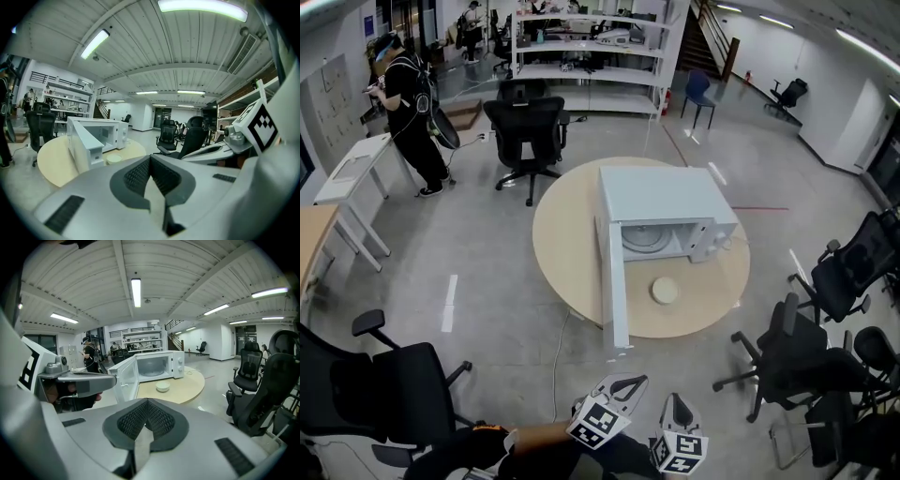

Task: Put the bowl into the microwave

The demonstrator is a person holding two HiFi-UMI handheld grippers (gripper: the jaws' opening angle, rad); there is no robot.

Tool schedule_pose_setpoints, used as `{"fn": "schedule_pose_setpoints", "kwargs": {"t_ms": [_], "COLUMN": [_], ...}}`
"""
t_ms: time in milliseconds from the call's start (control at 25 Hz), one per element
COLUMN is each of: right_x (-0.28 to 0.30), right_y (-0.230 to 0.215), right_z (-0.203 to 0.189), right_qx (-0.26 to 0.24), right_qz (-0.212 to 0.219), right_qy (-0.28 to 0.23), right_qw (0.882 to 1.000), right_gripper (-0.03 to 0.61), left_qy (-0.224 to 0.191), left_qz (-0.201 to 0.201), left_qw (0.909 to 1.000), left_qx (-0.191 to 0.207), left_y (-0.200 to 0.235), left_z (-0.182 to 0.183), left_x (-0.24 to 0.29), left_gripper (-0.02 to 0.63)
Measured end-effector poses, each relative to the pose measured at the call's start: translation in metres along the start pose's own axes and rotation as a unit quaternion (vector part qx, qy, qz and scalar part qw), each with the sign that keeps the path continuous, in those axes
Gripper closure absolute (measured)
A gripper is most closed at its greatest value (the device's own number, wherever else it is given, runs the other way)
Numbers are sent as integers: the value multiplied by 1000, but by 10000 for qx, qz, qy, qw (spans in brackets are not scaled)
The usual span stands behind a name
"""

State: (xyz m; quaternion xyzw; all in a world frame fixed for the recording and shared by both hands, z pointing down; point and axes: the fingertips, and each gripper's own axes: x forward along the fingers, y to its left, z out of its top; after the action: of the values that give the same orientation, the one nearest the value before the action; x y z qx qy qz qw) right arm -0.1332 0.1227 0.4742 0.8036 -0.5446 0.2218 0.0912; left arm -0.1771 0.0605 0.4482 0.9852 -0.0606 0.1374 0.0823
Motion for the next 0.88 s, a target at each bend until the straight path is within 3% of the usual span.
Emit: {"fn": "schedule_pose_setpoints", "kwargs": {"t_ms": [440,880], "right_x": [17,26], "right_y": [-62,-83], "right_z": [24,19], "right_qx": [-35,-157], "right_qz": [407,857], "right_qy": [-139,-14], "right_qw": [9991,9962], "right_gripper": [563,563], "left_qy": [-28,50], "left_qz": [537,1049], "left_qw": [9985,9943], "left_qx": [-56,-205], "left_y": [-13,-18], "left_z": [21,17], "left_x": [47,67], "left_gripper": [568,568]}}
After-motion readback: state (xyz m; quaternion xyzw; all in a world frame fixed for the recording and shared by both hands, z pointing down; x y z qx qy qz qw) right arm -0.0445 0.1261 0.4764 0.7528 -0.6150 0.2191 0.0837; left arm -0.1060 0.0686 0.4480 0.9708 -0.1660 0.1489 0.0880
